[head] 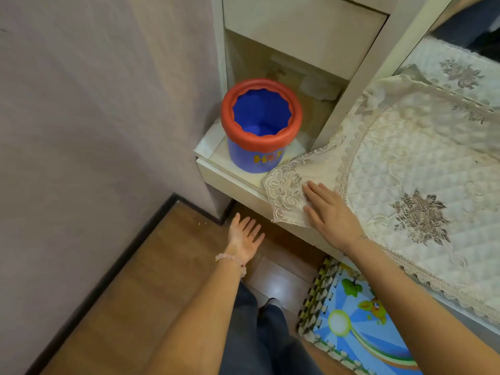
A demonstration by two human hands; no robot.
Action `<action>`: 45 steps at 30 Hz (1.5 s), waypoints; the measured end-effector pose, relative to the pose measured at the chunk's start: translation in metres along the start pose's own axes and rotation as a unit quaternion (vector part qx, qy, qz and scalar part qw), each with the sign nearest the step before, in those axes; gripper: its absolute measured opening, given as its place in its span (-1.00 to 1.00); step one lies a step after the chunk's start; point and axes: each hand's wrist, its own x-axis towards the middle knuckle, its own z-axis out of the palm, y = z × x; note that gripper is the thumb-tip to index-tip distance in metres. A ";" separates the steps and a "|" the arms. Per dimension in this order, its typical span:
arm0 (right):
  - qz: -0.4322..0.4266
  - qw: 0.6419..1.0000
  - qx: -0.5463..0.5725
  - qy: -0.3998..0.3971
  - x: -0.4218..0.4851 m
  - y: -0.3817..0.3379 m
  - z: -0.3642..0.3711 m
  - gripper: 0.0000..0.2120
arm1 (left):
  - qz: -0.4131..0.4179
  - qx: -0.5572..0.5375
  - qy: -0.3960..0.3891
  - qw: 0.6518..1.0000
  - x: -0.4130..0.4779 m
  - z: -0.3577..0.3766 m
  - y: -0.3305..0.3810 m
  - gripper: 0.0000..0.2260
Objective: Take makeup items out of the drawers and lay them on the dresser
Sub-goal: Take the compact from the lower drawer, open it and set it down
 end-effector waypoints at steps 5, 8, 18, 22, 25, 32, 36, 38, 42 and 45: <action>-0.001 1.000 0.010 0.002 -0.001 0.003 0.003 -0.50 | -0.033 -0.022 0.005 0.999 0.022 0.017 -0.011 -0.49; -0.003 1.000 0.016 -0.005 -0.002 0.004 0.004 -0.50 | -0.035 -0.046 0.004 0.998 0.031 0.025 -0.013 -0.46; -0.014 1.000 0.016 0.005 -0.001 0.006 0.007 -0.51 | -0.039 -0.071 0.007 0.997 0.042 0.013 -0.013 -0.45; -0.021 1.000 0.013 0.012 -0.002 0.005 0.007 -0.52 | -0.028 -0.066 0.021 0.997 0.033 -0.004 -0.017 -0.48; -0.026 1.000 -0.002 0.010 -0.003 0.005 0.007 -0.52 | -0.023 -0.062 0.031 0.997 0.023 -0.025 -0.020 -0.47; -0.026 0.999 -0.027 0.009 -0.006 0.003 0.011 -0.53 | -0.016 -0.059 0.071 0.996 -0.007 -0.075 -0.032 -0.47; -0.025 0.999 -0.027 0.008 -0.009 0.002 0.013 -0.52 | -0.012 -0.063 0.090 0.994 -0.024 -0.098 -0.037 -0.45; -0.023 0.999 -0.028 0.005 -0.010 0.001 0.014 -0.52 | -0.008 -0.067 0.100 0.993 -0.032 -0.106 -0.039 -0.46; -0.022 0.999 -0.022 0.009 -0.014 -0.002 0.016 -0.52 | -0.005 -0.061 0.111 0.992 -0.048 -0.123 -0.044 -0.49; -0.019 1.000 -0.009 0.013 -0.017 -0.003 0.017 -0.51 | -0.001 -0.064 0.120 0.991 -0.058 -0.132 -0.047 -0.54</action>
